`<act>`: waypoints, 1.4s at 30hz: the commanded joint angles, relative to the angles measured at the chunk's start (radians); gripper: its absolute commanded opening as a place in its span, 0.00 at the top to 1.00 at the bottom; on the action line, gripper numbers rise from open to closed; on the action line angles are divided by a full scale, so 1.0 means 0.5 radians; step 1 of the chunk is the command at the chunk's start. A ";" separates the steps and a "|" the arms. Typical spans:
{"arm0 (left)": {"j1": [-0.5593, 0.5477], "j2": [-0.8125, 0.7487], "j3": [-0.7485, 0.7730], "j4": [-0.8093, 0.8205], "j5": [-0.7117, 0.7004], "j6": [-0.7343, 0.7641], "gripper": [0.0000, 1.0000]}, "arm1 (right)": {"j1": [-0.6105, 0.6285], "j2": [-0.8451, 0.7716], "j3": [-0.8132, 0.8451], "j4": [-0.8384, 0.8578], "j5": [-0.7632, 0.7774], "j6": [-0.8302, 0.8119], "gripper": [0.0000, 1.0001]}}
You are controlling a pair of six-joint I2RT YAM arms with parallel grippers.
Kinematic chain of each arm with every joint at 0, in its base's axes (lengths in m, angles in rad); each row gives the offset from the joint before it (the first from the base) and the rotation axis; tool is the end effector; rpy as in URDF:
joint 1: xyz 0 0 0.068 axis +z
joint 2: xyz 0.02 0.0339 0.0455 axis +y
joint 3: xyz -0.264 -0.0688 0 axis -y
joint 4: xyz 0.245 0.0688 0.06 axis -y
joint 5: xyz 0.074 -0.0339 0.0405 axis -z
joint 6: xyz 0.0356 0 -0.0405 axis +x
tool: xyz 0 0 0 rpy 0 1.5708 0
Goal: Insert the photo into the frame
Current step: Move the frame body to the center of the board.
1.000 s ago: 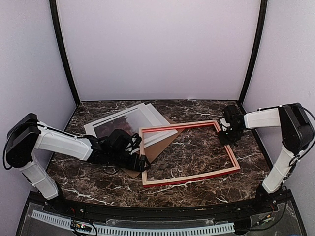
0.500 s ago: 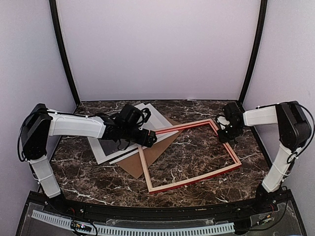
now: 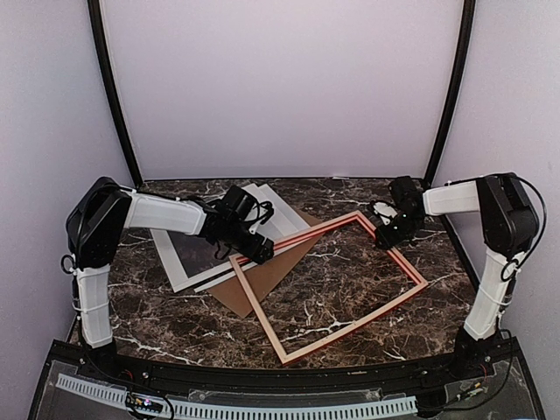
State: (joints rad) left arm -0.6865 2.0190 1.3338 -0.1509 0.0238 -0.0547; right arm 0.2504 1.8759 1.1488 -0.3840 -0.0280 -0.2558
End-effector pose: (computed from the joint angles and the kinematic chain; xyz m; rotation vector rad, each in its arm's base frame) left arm 0.3363 -0.2767 0.1615 0.7687 2.3158 -0.3671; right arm 0.3590 0.0929 0.1491 -0.6800 2.5940 0.0358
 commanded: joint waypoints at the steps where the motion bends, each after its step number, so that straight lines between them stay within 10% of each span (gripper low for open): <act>1: -0.011 -0.031 0.046 -0.098 0.156 0.098 0.10 | 0.005 0.027 0.057 -0.005 0.046 0.090 0.48; 10: -0.066 -0.148 -0.096 -0.112 0.198 0.042 0.50 | 0.005 -0.258 -0.039 -0.099 0.342 0.668 0.24; 27: -0.324 -0.146 -0.202 0.017 0.076 -0.709 0.96 | 0.005 -0.745 -0.508 -0.039 0.068 1.051 0.19; 42: -0.585 0.119 0.055 0.071 0.222 -0.842 0.90 | 0.005 -0.701 -0.529 0.001 0.009 1.043 0.19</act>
State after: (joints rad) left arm -0.9470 2.0548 1.3201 -0.1078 0.0910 -0.4423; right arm 0.2504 1.5242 0.8913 -0.4107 -0.0154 0.2607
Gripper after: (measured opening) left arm 0.174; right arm 0.810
